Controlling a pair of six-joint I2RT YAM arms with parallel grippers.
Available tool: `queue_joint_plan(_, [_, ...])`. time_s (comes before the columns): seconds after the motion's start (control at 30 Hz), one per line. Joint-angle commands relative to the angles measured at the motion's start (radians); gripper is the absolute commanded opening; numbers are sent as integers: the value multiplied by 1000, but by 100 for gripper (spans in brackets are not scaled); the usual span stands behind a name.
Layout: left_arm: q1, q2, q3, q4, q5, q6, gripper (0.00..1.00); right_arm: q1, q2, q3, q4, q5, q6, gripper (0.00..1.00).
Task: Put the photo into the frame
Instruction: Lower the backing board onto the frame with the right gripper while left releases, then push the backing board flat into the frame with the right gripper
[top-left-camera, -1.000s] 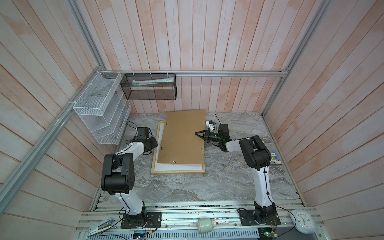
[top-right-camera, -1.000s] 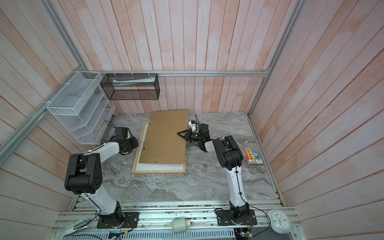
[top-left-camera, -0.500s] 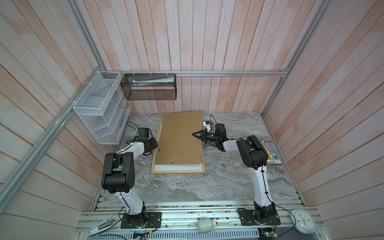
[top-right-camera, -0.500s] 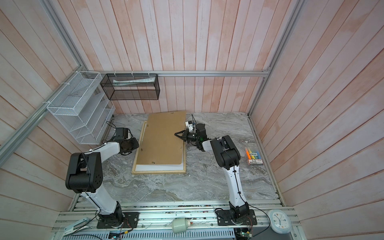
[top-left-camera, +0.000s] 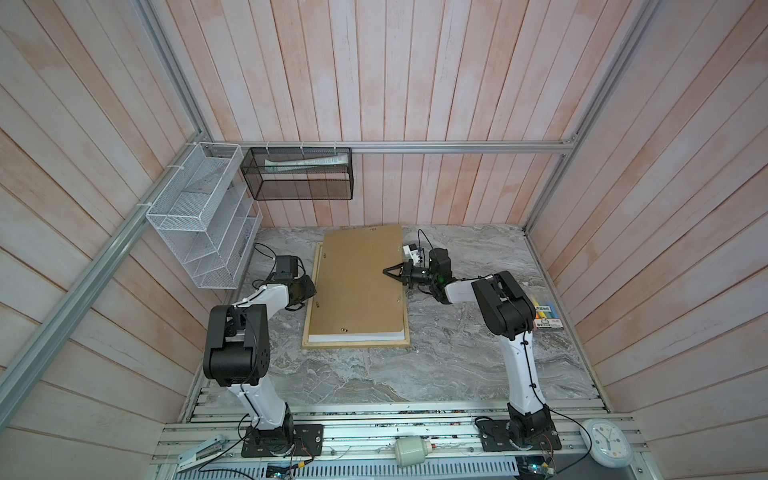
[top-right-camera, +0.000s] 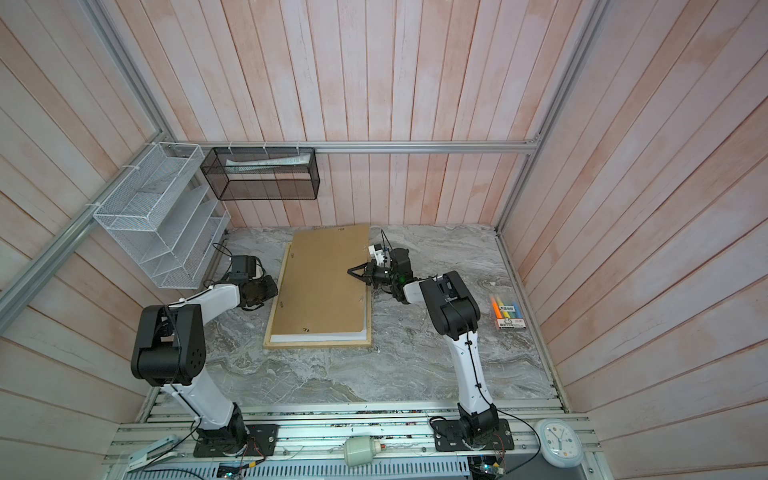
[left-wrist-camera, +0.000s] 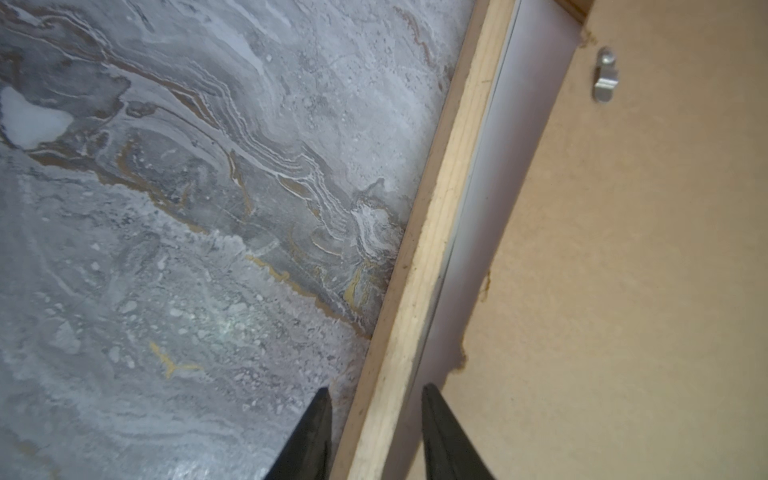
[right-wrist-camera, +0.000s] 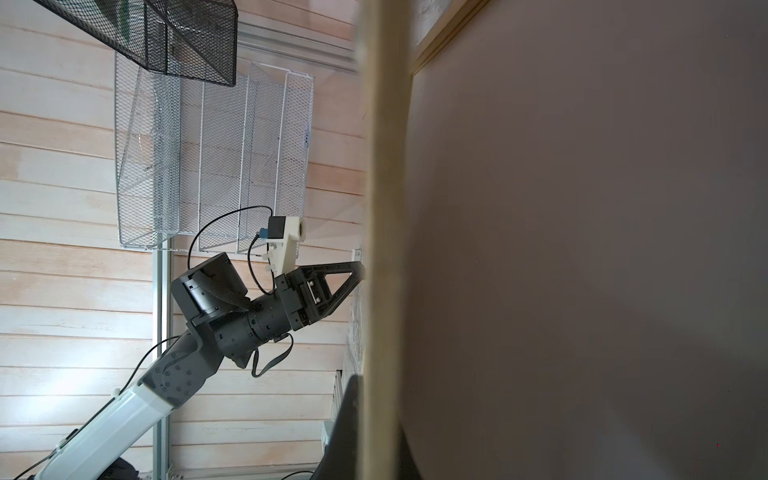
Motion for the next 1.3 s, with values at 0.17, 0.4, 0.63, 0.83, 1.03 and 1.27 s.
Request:
queue_joint_plan(0.17, [5,12,10,4,8,16,38,9,-21,-29,70,-53,-1,0])
queue_joint_plan(0.4, [8,12,13,4,14,18,38,14,-19,-19,-7,-45,-58,0])
queue_joint_plan(0.63, [8,8,13,3,17,19,38,24,-15,13,-117,-19,-138,2])
queue_joint_plan(0.83, [8,6,15,1,19,19,38,29,-12,47,-197,10,-196,14])
queue_joint_plan(1.03, [8,5,20,1,22,19,38,36,-4,89,-271,35,-242,22])
queue_joint_plan(1.27, [10,8,24,-2,23,21,37,45,-10,118,-359,70,-305,33])
